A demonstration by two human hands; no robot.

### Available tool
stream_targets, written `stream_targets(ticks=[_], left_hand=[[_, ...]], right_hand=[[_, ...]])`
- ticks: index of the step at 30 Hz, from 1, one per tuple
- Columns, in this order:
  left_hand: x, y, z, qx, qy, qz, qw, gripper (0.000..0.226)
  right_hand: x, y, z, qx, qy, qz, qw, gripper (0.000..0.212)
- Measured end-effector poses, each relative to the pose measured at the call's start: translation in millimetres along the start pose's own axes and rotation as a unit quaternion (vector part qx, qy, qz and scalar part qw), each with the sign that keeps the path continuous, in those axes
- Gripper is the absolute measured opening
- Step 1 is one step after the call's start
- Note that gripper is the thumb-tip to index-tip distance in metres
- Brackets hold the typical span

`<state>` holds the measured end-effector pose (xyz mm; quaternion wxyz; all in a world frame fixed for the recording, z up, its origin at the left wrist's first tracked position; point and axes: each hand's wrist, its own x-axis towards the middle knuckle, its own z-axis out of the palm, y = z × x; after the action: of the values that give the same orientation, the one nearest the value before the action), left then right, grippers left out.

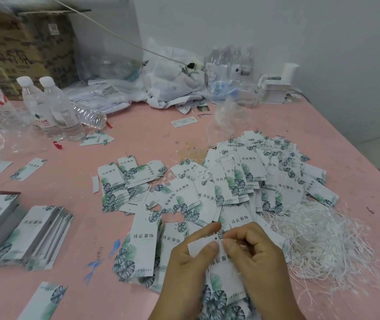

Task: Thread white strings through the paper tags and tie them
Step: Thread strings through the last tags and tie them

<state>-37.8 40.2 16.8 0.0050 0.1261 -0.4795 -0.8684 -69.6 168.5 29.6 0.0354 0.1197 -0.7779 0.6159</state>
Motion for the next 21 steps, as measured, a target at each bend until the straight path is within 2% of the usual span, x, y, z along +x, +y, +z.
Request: stream_targets(ticks=[5, 12, 17, 21], left_hand=[[-2, -2, 0, 0.034, 0.018, 0.041, 0.998, 0.036], [-3, 2, 1, 0.036, 0.032, 0.050, 0.998, 0.034], [-1, 7, 1, -0.016, 0.022, 0.007, 1.000, 0.033], [0, 9, 1, -0.013, 0.018, -0.012, 1.000, 0.035]], right_hand=[[-2, 1, 4, -0.031, 0.013, -0.024, 0.999, 0.031], [-3, 2, 4, -0.059, 0.030, -0.039, 0.997, 0.029], [0, 0, 2, -0.007, 0.023, 0.014, 1.000, 0.030], [2, -3, -1, 0.043, -0.019, 0.070, 0.996, 0.026]])
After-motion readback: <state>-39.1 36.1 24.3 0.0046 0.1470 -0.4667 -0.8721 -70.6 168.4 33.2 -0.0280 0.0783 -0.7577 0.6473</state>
